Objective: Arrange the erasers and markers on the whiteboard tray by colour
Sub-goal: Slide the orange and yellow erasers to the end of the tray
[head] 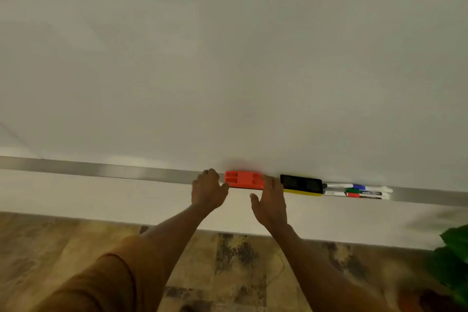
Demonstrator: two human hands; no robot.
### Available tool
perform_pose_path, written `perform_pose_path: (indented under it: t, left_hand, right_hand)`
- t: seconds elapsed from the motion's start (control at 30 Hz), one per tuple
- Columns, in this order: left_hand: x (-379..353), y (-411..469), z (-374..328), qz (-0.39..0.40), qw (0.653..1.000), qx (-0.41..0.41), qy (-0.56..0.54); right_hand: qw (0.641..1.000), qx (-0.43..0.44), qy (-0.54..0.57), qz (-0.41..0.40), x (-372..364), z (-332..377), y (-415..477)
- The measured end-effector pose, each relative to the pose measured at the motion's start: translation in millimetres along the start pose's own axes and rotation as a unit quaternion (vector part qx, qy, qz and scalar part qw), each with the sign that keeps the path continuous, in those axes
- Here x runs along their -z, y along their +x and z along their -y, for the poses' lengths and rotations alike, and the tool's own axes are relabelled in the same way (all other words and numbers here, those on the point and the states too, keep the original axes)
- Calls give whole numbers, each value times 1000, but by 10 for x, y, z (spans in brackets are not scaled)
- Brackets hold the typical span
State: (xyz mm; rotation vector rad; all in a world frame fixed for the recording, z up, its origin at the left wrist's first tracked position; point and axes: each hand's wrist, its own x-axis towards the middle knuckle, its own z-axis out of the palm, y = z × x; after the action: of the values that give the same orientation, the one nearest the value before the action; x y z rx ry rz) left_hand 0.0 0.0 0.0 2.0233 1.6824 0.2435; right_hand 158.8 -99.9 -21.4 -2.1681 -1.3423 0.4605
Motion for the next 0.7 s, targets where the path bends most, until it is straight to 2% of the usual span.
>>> perform_pose_path:
  t: [0.1,0.33,0.5,0.7]
  left_hand:
    - [-118,46,-83,16,994,45,-102]
    - [-338,137,-219,20,970,118,-212]
    - [-430,172,-230,28,964,131,-231]
    - [-413,177,-193,36,960,128,-247]
  right_hand:
    - [999,-23,27,9,-31,-113,108]
    - [992,-67,82,66,-109,-315,345]
    - [983,-76,139,96,-127,-381,363]
    - [976,-77,182,90,-113,-358,333]
